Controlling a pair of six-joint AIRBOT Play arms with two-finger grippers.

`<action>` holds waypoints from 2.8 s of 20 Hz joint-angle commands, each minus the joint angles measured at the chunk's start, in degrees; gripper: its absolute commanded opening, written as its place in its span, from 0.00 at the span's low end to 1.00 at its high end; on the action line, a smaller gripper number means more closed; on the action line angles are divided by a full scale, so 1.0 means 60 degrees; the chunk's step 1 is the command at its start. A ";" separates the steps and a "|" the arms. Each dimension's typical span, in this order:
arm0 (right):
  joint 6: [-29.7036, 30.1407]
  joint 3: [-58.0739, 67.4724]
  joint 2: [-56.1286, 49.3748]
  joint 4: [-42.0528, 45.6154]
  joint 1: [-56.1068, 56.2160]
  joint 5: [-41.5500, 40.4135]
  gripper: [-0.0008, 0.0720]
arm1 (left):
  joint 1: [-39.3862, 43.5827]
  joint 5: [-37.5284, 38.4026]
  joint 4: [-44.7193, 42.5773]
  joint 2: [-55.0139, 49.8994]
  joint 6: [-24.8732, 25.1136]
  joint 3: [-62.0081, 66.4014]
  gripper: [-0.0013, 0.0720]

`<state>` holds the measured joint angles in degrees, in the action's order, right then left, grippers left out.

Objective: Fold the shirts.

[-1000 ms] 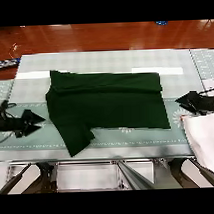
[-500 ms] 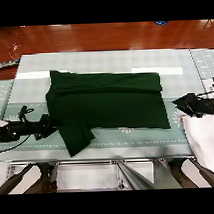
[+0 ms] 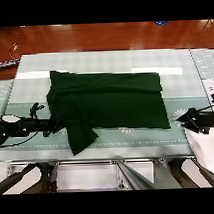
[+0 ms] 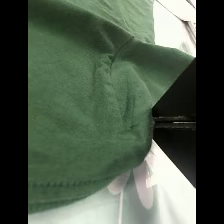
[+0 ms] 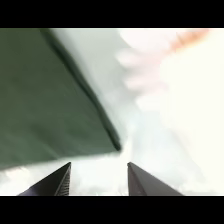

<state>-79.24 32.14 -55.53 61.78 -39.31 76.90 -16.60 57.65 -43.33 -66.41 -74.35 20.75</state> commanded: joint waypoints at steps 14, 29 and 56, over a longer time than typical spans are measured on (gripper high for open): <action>0.0860 -0.0270 -0.2612 -0.2539 0.2302 -0.2084 0.51 | 0.0033 -0.0022 -0.0277 -0.0040 0.0044 0.0091 0.04; 0.1249 0.2288 -0.1869 -0.2291 0.2364 -0.0856 0.04 | -0.0506 0.1887 -0.0270 -0.0146 0.0656 0.5104 0.04; 0.0608 0.8411 -0.6601 -0.3340 0.2652 -0.1596 0.58 | -0.0594 0.2772 -0.1596 -0.7162 -0.2335 1.4120 0.71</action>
<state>-74.61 80.36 -98.35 39.18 -19.42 59.18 -16.97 69.95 -48.10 -111.66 -85.10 102.52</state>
